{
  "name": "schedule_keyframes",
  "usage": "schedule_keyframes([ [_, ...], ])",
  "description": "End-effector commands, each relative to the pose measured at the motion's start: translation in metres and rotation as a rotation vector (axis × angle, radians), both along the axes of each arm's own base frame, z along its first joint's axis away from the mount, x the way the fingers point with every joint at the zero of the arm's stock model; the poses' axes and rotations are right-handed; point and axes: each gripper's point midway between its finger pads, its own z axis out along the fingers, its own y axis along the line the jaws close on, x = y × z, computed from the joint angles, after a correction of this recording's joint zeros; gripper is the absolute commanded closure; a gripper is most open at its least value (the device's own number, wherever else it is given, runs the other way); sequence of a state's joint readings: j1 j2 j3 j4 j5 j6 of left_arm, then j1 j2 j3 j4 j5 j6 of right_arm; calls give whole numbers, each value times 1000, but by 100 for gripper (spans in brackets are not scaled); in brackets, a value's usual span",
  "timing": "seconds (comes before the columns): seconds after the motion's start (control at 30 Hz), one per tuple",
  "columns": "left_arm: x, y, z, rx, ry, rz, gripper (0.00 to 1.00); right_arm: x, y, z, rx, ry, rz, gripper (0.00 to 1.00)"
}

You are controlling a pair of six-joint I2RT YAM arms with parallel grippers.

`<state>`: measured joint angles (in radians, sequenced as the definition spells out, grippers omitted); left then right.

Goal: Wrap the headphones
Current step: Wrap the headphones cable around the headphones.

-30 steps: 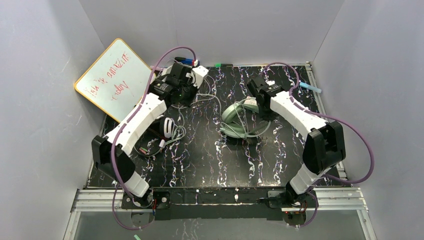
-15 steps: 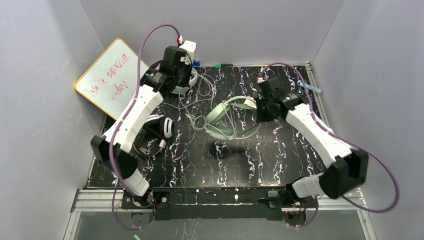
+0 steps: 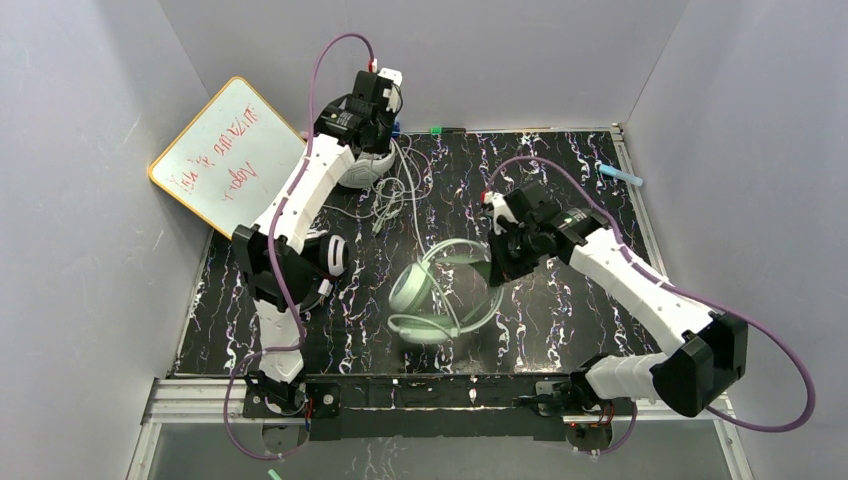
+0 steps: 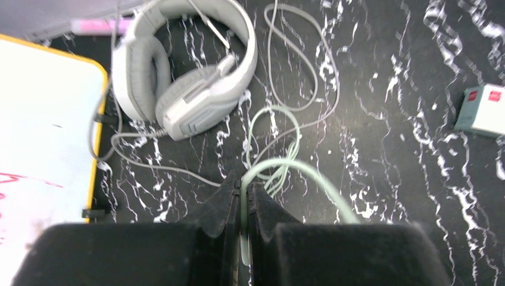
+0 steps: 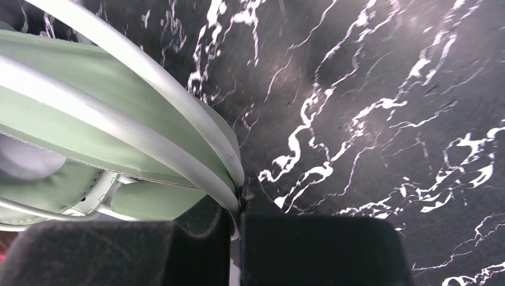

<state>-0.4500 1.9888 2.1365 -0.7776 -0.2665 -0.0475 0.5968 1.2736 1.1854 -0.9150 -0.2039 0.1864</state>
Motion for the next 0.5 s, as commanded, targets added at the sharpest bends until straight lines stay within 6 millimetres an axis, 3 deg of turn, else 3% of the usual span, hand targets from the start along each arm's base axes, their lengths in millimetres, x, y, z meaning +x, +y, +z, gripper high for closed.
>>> schedule_keyframes([
  [0.0,2,11,71,-19,-164,32,100,-32,22,-3,4,65,117,99],
  [0.1,3,11,92,-45,-223,35,100,-42,22,-17,-62,104,142,99],
  [0.23,-3,14,120,-85,-296,42,100,-39,9,-37,-188,134,84,99],
  [0.47,-22,25,161,-118,-388,45,100,-28,3,-41,-246,111,4,99],
])
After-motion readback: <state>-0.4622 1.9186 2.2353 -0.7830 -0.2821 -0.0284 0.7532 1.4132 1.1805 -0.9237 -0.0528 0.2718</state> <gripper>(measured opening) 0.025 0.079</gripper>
